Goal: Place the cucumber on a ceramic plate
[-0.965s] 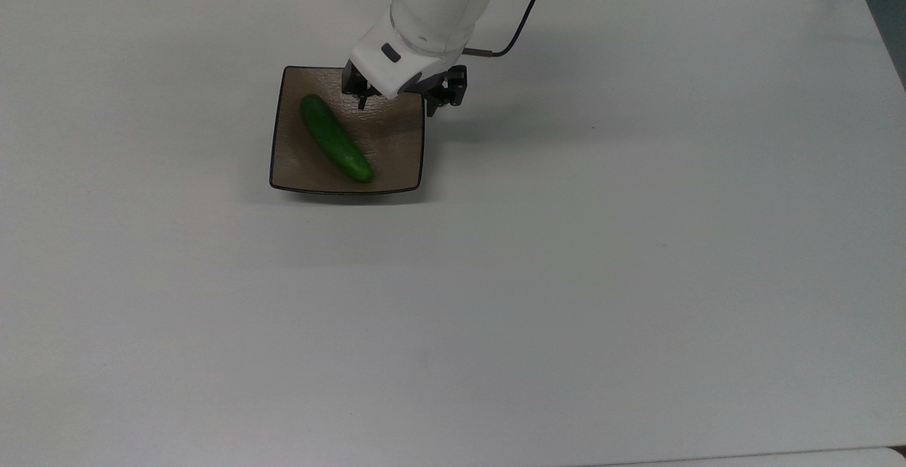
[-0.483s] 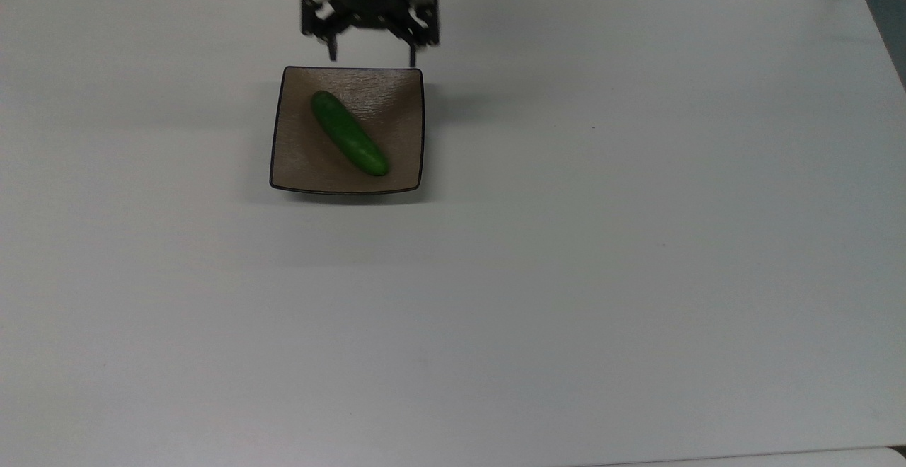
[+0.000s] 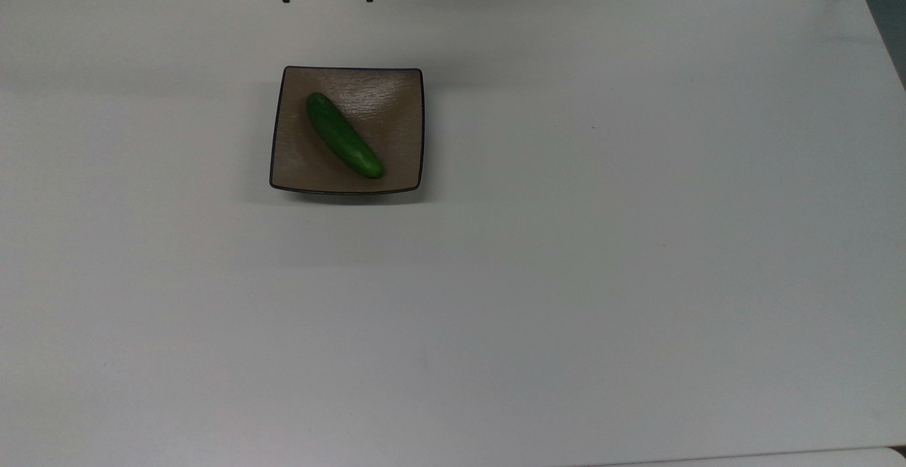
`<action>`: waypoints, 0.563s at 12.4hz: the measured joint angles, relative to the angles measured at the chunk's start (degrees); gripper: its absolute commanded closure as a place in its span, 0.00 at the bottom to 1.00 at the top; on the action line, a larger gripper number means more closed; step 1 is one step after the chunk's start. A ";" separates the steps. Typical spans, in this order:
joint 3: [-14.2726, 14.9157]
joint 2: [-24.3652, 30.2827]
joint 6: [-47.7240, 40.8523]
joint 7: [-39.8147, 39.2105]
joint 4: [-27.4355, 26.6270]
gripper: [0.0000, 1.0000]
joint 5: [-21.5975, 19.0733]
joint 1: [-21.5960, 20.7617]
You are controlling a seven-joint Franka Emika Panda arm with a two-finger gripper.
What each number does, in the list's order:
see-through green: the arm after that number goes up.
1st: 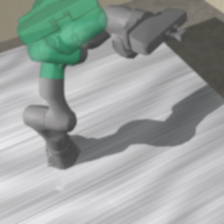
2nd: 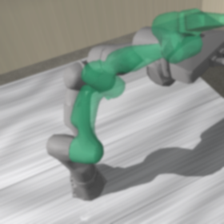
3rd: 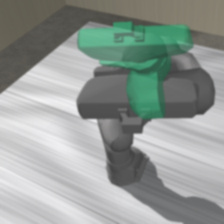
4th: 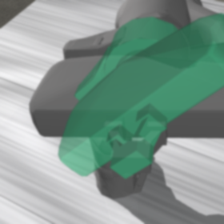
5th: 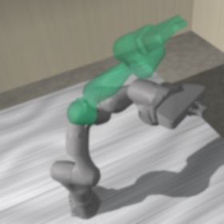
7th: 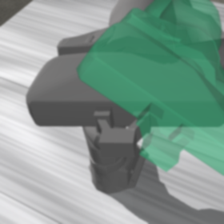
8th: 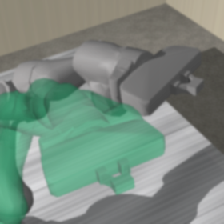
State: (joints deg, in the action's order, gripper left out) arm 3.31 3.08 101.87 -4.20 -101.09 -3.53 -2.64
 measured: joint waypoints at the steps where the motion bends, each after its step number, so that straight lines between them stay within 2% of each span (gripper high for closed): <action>1: -0.03 -0.11 0.00 0.41 -0.32 0.00 0.00 -0.89; 2: -0.38 -0.29 0.00 1.06 -0.66 0.00 0.21 -1.84; 5: -2.75 -0.69 -0.91 1.36 -1.36 0.00 5.21 -2.26; 7: -3.29 -0.93 -0.98 1.36 -1.41 0.00 5.94 -2.25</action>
State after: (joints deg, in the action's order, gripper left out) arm 0.02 2.15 100.89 -2.85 -102.50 2.40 -4.88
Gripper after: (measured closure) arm 0.000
